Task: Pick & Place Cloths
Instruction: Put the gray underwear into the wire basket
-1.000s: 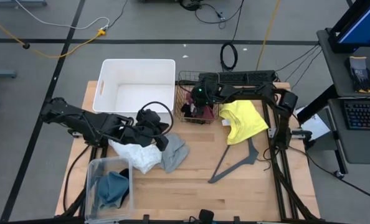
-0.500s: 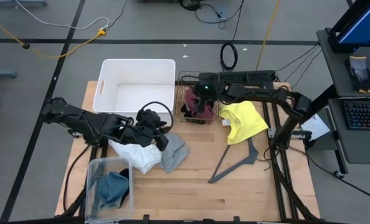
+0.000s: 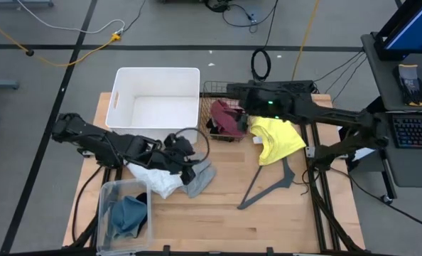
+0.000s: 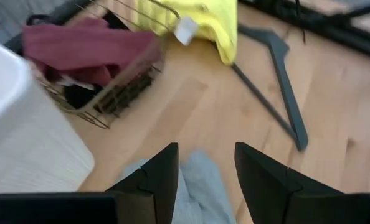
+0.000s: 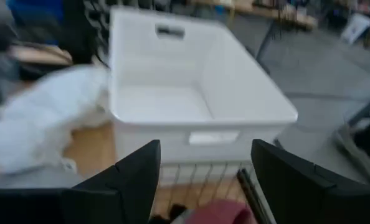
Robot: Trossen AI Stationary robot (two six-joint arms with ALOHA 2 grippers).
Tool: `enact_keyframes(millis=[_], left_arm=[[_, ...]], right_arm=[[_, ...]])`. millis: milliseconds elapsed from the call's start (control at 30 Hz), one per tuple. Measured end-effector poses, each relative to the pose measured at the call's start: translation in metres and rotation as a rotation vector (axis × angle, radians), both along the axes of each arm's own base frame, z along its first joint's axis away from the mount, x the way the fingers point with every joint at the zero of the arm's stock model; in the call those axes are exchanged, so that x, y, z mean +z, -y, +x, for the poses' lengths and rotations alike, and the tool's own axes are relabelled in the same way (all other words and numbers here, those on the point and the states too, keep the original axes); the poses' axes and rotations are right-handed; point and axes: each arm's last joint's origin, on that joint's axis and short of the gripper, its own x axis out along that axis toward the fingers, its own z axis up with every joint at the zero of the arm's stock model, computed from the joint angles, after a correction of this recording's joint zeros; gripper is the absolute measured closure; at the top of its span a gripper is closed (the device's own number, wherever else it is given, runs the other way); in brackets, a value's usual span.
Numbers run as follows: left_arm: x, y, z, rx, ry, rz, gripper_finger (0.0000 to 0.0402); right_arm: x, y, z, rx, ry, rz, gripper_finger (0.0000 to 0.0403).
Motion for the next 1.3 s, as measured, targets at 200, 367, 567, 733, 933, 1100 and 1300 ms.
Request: enact_keyframes(millis=[200,367,567,733,933,1100,1300], left_arm=[[-0.020,0.006,0.013,-0.069,-0.088,-0.023,0.0240],[-0.039,0.011,0.025,-0.084,-0.156,-0.055,0.0240],[-0.068,0.016,0.039,-0.059,-0.244,-0.130,0.0238],[-0.087,0.020,0.046,-0.039,-0.309,-0.178,0.0214],[-0.103,0.021,0.051,0.013,-0.349,-0.204,0.0169],[-0.121,0.022,0.053,0.061,-0.426,-0.213,0.0133],[-0.150,0.024,0.059,0.088,-0.510,-0.196,0.0101]], right_arm=[[0.032,-0.025,-0.029,0.058,0.131,0.001,0.0156],[0.050,-0.040,-0.050,0.095,0.217,0.025,0.0152],[0.064,-0.055,-0.069,0.151,0.282,0.019,0.0151],[0.070,-0.063,-0.078,0.184,0.312,0.019,0.0151],[0.070,-0.069,-0.079,0.212,0.310,0.024,0.0151],[0.070,-0.074,-0.079,0.233,0.308,0.028,0.0151],[0.069,-0.076,-0.079,0.243,0.294,0.032,0.0151]])
